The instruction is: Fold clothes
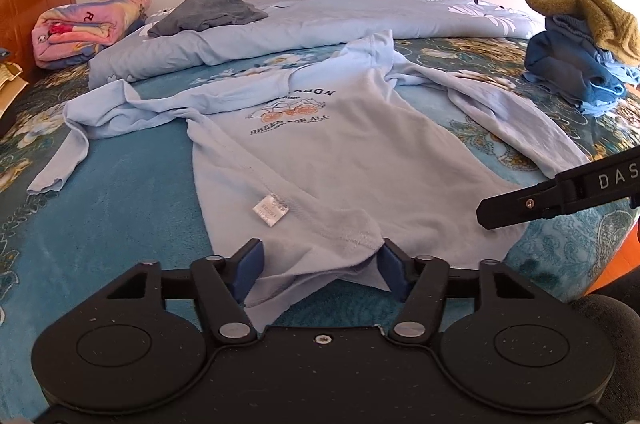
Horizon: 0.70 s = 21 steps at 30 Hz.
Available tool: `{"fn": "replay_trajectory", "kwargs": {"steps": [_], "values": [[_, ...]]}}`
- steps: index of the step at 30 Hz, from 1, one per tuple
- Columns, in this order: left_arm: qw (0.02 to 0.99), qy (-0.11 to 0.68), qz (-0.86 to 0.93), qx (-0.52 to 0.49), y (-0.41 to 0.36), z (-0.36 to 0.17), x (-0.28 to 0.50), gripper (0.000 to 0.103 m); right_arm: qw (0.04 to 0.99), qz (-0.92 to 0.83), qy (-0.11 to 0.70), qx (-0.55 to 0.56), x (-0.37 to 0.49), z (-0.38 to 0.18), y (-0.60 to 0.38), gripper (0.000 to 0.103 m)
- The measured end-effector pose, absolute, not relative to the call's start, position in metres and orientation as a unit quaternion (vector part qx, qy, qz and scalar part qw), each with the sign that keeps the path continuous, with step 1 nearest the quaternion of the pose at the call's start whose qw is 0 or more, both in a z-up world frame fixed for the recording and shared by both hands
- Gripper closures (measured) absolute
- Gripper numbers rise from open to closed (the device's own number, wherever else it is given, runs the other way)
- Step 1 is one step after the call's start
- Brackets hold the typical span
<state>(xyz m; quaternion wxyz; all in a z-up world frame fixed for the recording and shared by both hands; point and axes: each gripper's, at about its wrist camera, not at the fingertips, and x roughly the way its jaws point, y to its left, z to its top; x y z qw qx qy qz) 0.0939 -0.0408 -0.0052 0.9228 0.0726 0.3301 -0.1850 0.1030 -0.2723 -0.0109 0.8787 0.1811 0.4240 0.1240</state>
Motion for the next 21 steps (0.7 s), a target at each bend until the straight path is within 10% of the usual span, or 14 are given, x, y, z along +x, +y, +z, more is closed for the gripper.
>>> {"fn": "replay_trajectory", "kwargs": {"steps": [3,4,7,21], "values": [[0.929,0.33,-0.159,0.048,-0.03,-0.003,0.099,0.091,0.881,0.122,0.422,0.172,0.109,-0.009,-0.265,0.058],[0.932,0.329,-0.148,0.04,-0.025,-0.002,0.101,0.096,0.883,0.116,0.421,0.169,0.111,-0.009,-0.263,0.076],[0.944,0.312,-0.108,-0.011,-0.001,0.008,0.106,0.098,0.896,0.096,0.405,0.154,0.112,-0.002,-0.263,0.095],[0.925,0.353,-0.068,-0.122,0.053,0.007,0.077,0.097,0.903,0.07,0.405,0.123,0.096,-0.001,-0.268,0.096]]}}
